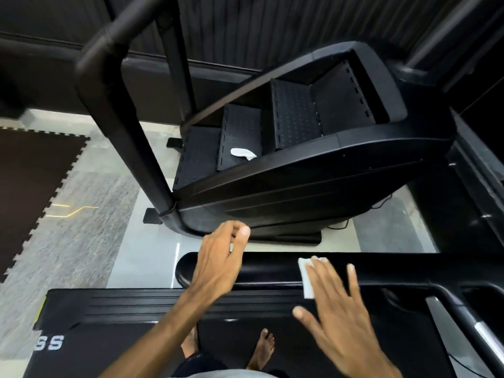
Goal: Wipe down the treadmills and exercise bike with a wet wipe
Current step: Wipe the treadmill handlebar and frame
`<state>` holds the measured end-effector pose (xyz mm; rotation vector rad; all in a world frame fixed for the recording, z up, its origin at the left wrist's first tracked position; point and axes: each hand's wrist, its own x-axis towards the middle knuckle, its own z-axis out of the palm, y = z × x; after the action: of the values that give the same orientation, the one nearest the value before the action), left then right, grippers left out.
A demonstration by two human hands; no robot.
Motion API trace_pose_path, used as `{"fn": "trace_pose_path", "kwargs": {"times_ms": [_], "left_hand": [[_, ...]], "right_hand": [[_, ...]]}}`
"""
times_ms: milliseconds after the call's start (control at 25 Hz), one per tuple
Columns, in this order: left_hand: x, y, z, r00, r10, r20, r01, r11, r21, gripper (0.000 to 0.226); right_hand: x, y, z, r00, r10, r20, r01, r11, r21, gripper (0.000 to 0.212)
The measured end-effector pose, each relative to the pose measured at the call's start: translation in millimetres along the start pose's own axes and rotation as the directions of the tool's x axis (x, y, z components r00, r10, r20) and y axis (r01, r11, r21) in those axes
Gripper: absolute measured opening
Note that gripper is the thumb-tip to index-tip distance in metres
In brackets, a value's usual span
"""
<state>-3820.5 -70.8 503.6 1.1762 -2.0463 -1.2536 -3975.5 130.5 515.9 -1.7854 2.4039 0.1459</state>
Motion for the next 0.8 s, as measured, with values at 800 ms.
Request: {"fn": "trace_pose_path", "kwargs": {"times_ms": [800], "left_hand": [[3.9, 0.1, 19.9, 0.999, -0.021, 0.025, 0.004, 0.842, 0.540, 0.088]], "right_hand": [[68.2, 72.9, -20.5, 0.948, 0.125, 0.292, -0.152, 0.986, 0.073, 0.114]]}}
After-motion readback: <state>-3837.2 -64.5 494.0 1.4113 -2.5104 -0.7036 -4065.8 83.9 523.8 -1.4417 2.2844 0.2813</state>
